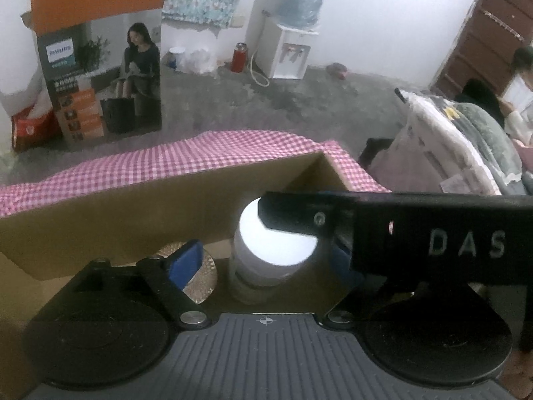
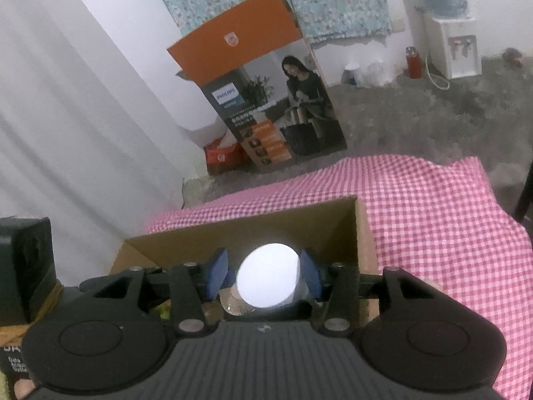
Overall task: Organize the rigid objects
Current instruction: 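Lower the pill bottle into the box and open the right gripper, then move the empty right gripper to the green dropper bottle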
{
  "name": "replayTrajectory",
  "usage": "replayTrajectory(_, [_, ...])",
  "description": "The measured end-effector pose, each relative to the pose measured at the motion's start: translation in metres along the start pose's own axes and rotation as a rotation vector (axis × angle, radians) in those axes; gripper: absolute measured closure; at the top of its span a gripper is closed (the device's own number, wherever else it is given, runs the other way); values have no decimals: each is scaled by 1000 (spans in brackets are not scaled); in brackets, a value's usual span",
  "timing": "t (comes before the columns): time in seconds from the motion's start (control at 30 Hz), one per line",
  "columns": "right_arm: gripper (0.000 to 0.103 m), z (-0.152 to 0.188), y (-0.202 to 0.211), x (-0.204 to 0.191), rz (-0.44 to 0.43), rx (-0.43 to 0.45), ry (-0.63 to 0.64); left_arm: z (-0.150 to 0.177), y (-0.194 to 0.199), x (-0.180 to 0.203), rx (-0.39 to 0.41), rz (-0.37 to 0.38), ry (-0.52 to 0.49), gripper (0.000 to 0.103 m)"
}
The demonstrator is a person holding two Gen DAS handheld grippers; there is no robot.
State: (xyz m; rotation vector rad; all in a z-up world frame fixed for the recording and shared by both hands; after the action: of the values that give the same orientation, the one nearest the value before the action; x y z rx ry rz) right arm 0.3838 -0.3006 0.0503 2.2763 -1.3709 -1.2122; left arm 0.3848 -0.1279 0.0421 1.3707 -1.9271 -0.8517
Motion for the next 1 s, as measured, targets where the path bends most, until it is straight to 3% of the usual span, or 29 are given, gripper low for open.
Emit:
replayTrajectory(0.17, [51,2,30,-12,-24,59,-2,2,29,3,36,-2,-7,13])
replayTrajectory(0.47, [51,40,132,-61,-127,173,15,36,125,11,153,-42,-72,7])
replayTrajectory(0.77, [48,113,209,-101,-250,189,7,108,205,11,234,-36,-122,4])
replayTrajectory(1.0, [46,182,219,-105,-318,147,-77,177,213,4,236,-48,-97,4])
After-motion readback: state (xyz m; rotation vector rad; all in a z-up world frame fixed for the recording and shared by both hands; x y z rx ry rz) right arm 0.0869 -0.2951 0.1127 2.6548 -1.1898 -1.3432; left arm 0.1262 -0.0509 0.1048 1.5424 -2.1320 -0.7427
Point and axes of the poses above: each gripper's, at about its wrist camera, not at the fingertips, and y roughly against the way its jaws point, x to its right, z to its underside, the point moved 1 cm from there along -y, roughly the way its jaws point, and after that the axes turned 7 degrees about -z, right-handed, at the moved point
